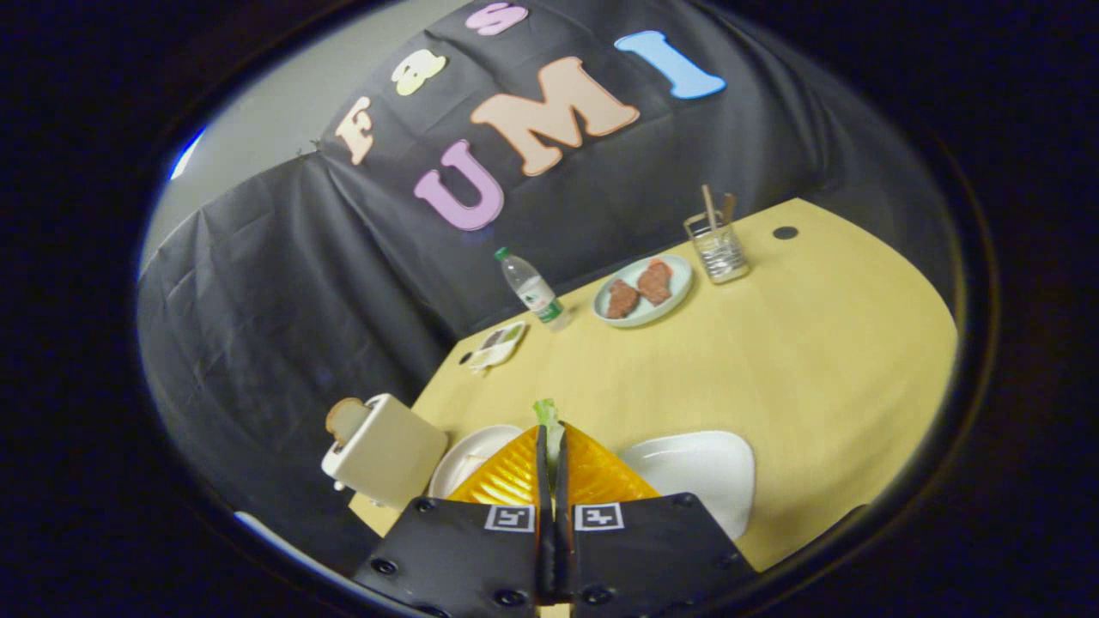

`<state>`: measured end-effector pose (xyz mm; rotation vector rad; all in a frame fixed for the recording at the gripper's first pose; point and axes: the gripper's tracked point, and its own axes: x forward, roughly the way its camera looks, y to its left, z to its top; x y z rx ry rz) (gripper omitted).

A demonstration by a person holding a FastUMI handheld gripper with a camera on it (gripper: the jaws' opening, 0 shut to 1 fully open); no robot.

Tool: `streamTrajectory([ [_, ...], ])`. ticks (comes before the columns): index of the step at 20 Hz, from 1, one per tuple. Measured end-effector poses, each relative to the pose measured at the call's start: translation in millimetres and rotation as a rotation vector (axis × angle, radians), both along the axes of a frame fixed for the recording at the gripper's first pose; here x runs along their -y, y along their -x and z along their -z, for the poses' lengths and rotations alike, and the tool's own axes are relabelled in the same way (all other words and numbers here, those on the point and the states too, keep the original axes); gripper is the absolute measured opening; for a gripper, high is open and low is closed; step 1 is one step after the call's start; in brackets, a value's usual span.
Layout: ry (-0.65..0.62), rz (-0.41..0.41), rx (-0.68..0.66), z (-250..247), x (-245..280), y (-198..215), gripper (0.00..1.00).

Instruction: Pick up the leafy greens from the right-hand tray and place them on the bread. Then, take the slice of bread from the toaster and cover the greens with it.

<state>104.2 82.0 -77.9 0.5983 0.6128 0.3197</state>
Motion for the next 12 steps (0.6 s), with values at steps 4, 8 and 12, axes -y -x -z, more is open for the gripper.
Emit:
streamTrajectory([
  [4,-0.130,-0.077,0.043,-20,-68,-6,0.03],
  [8,-0.242,-0.129,0.016,-11,-127,-11,0.03],
  [12,-0.278,-0.153,-0.043,14,-170,-11,0.03],
])
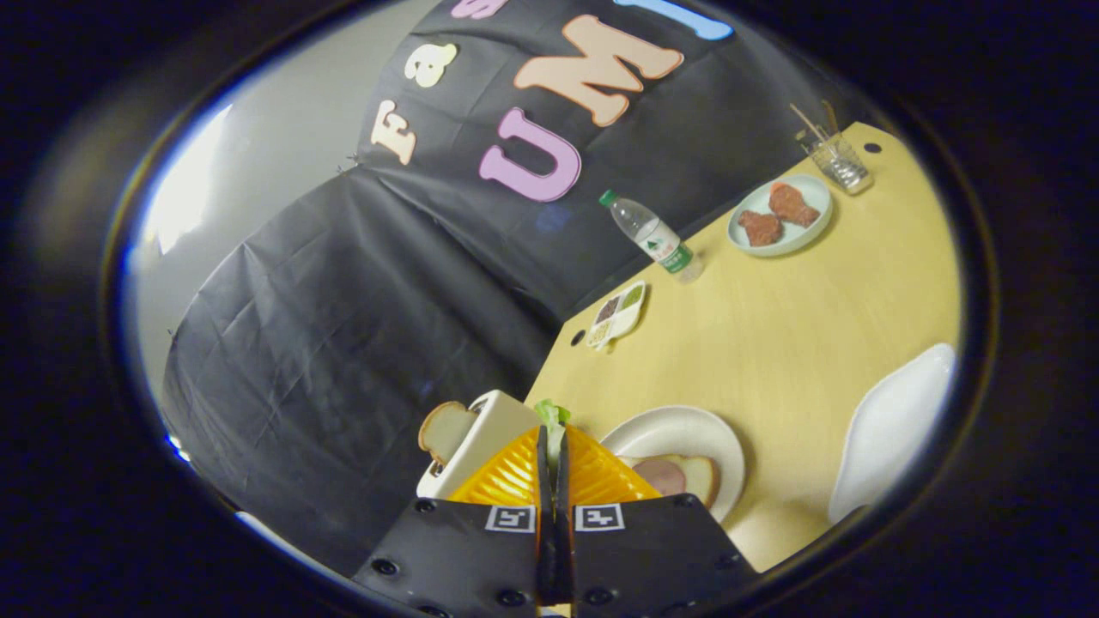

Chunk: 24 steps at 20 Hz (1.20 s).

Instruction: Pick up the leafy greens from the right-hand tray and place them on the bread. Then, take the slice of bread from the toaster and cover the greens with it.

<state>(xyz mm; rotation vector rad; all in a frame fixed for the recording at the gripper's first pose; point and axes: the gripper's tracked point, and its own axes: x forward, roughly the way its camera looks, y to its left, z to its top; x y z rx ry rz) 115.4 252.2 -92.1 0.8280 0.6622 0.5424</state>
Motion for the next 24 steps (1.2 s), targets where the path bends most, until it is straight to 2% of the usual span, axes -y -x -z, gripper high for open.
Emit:
streamTrajectory([
  [5,0.162,-0.009,-0.040,48,-12,4,0.03],
  [10,0.442,0.057,-0.025,84,24,-2,0.04],
  [12,0.544,0.044,-0.013,97,32,3,0.04],
  [15,0.629,0.009,0.014,106,27,11,0.05],
  [18,0.663,-0.024,0.040,107,16,17,0.09],
  [21,0.717,-0.027,0.054,114,18,16,0.10],
  [23,0.748,-0.030,0.065,116,19,19,0.22],
  [24,0.758,-0.033,0.080,113,20,18,0.33],
])
